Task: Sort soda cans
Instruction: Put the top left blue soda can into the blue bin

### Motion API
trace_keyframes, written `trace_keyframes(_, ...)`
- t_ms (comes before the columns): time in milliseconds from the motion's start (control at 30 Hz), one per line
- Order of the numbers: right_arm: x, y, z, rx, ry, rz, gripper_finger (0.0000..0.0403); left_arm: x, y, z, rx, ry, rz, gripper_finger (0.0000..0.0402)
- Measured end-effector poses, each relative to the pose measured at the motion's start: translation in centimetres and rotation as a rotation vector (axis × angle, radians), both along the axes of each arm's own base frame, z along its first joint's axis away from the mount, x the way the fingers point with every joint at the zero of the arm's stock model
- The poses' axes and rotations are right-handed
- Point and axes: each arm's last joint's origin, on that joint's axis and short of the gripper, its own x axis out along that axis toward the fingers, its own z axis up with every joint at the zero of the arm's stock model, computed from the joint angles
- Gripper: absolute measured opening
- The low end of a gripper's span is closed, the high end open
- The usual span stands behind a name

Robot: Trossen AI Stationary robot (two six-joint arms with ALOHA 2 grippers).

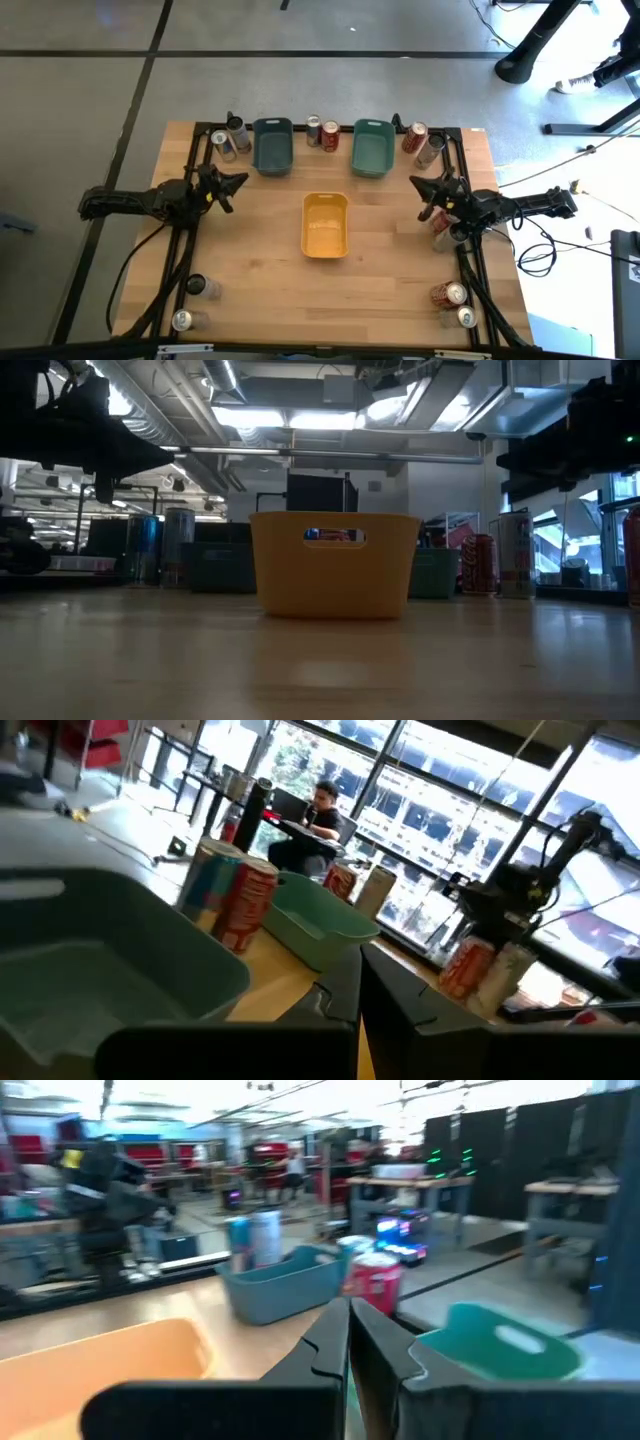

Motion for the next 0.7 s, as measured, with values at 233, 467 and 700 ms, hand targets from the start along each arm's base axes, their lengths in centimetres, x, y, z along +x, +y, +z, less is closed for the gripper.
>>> trace_keyframes(233, -0.1, -0.6, 0.1, -0.005, -0.007, -0.066, 0.0014, -0.3, 0.6, 1.1, 0.131, -0.034, 0.091, 0.0)
trace_keyframes(467, 0.0, -1.1, 0.1, -0.02, -0.005, -0.067, 0.0014, -1.0, 1.2, 3.2, 0.218, -0.15, 0.197, 0.0)
trace_keyframes(700, -0.1, -1.7, 0.1, -0.023, 0.002, -0.1, 0.0014, -1.0, 2.0, 5.8, 0.26, -0.093, 0.299, 0.0)
